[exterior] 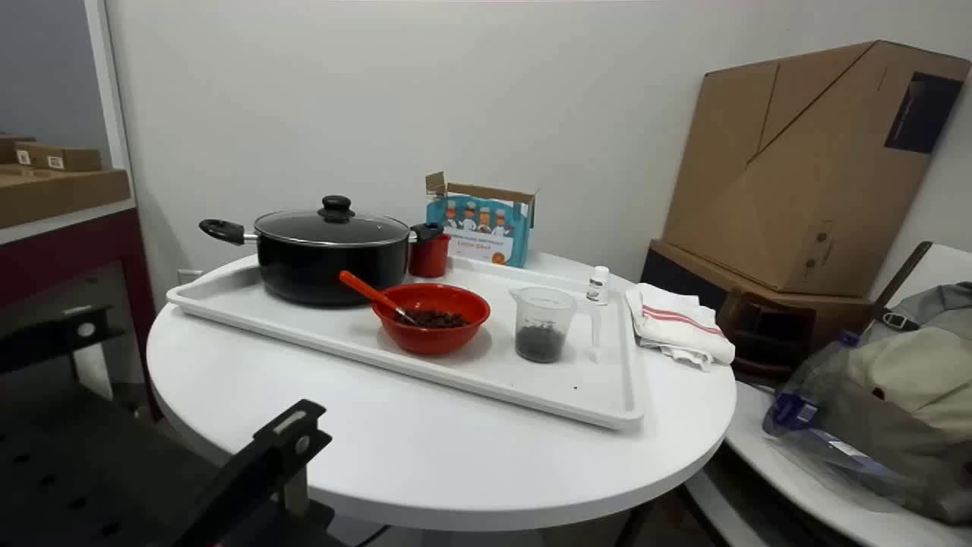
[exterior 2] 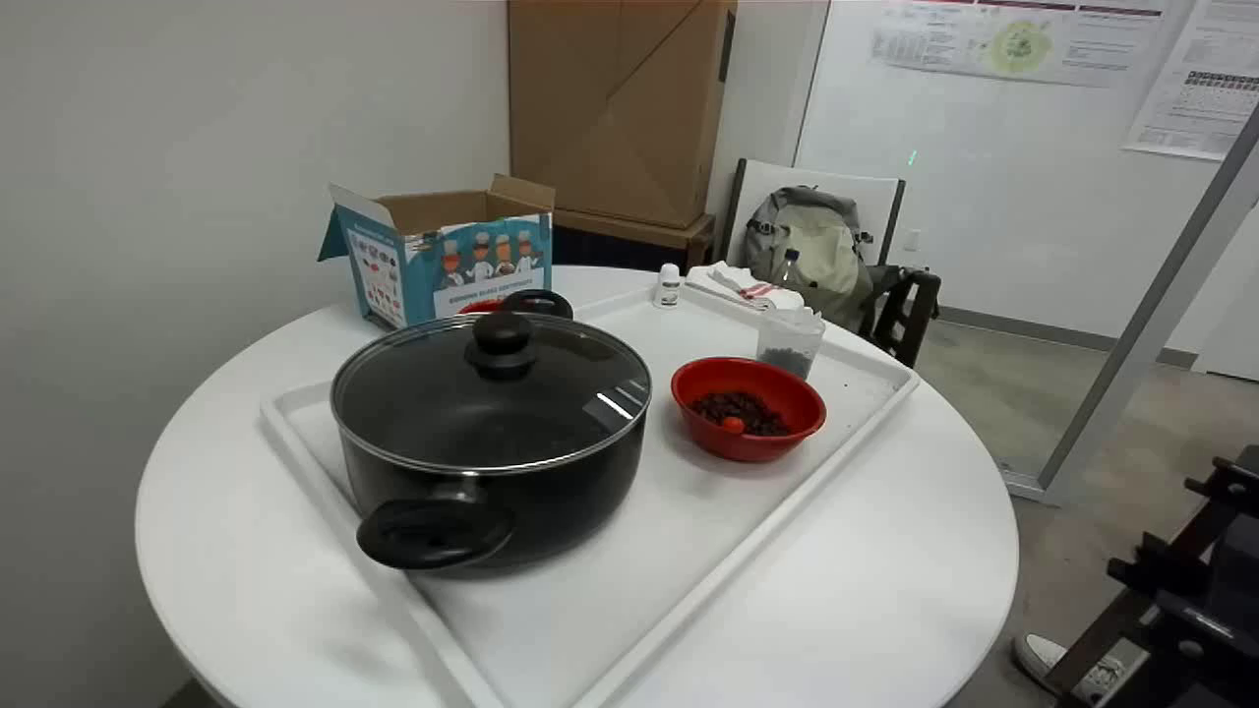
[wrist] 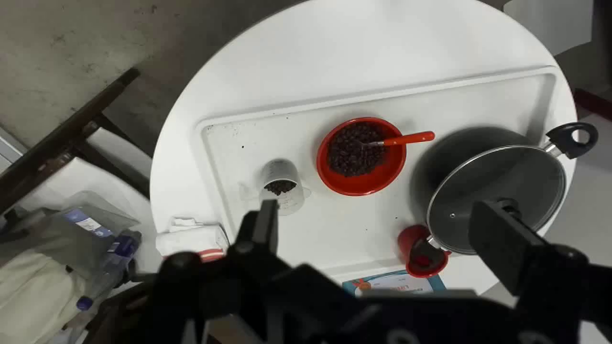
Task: Pour some of the contents of the jug into the bowl
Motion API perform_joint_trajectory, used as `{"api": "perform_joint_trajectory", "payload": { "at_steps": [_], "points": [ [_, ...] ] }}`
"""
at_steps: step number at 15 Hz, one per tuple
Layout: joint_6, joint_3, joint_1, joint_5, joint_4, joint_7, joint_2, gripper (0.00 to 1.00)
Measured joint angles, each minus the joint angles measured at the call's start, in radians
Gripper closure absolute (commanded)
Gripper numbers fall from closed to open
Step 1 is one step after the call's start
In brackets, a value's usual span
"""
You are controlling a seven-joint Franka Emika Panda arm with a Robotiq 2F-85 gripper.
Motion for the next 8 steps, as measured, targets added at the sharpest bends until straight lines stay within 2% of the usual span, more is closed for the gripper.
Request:
{"api": "perform_joint_trajectory", "payload": {
  "at_steps": [4,8],
  "points": [
    [-0.009,-0.017,0.006,0.018,0.004,-0.022,0.0,0.0],
    [-0.133,-0.124,0.021,0.01,0.064,-0.191,0.047,0.0]
  ]
}}
